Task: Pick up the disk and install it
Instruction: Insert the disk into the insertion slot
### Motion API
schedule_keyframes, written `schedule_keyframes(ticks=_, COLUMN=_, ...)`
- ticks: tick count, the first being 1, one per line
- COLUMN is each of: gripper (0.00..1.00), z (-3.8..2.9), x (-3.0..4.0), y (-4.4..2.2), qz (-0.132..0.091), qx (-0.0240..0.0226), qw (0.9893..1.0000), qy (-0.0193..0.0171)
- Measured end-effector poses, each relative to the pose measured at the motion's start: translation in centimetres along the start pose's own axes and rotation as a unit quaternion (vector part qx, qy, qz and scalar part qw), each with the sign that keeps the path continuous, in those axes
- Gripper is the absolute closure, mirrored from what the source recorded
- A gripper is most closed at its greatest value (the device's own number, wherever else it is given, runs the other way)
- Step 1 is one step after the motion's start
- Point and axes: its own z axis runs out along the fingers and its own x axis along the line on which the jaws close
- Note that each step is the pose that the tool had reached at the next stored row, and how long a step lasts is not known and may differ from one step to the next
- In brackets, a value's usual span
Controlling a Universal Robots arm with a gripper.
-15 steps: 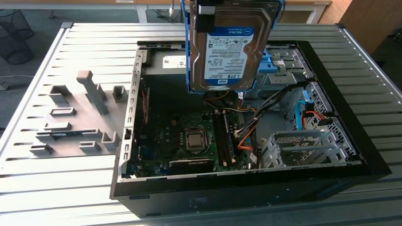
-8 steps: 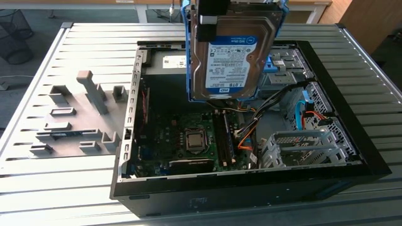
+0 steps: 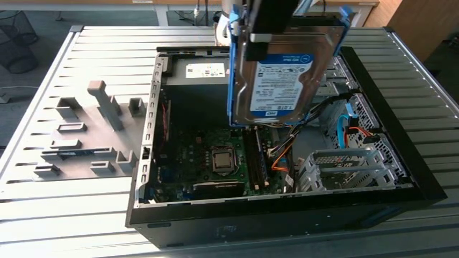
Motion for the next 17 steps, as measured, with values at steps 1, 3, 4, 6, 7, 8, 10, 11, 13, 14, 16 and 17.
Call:
schedule_keyframes(ticks=1, gripper=0.64, z=0.05, x=0.0, y=-0.44, qz=0.0, qx=0.0, qw=1.0, qy=0.0001)
schedule_keyframes(ticks=3, gripper=0.64, z=0.18, x=0.0, y=-1.32, qz=0.0, qx=0.0, qw=1.0, qy=0.0)
schedule_keyframes(ticks=4, gripper=0.64, z=0.26, x=0.03, y=-1.73, qz=0.0, qx=0.0, qw=1.0, qy=0.0)
schedule_keyframes(ticks=6, gripper=0.64, z=0.36, x=0.26, y=-2.02, qz=0.0, qx=-0.0001, qw=1.0, qy=0.0001)
schedule_keyframes(ticks=7, gripper=0.64, z=0.42, x=0.45, y=-2.06, qz=0.0, qx=0.0, qw=1.0, qy=0.0)
schedule_keyframes(ticks=8, gripper=0.64, z=0.48, x=0.67, y=-2.09, qz=0.0, qx=0.0, qw=1.0, qy=0.0)
schedule_keyframes(ticks=10, gripper=0.64, z=0.62, x=1.22, y=-2.13, qz=0.0, qx=0.0, qw=1.0, qy=-0.0002)
schedule_keyframes(ticks=11, gripper=0.64, z=0.71, x=1.48, y=-2.17, qz=0.0, qx=0.0, qw=1.0, qy=-0.0002)
schedule_keyframes(ticks=13, gripper=0.64, z=0.87, x=1.91, y=-2.31, qz=0.0, qx=0.0, qw=1.0, qy=-0.0002)
schedule_keyframes(ticks=14, gripper=0.64, z=0.95, x=2.13, y=-2.39, qz=0.0, qx=0.0, qw=1.0, qy=-0.0002)
schedule_keyframes(ticks=16, gripper=0.64, z=1.13, x=2.53, y=-2.63, qz=0.0, qx=0.0, qw=1.0, qy=-0.0003)
schedule_keyframes(ticks=17, gripper=0.64, z=1.21, x=2.65, y=-2.83, qz=0.0, qx=0.0, qw=1.0, qy=-0.0003)
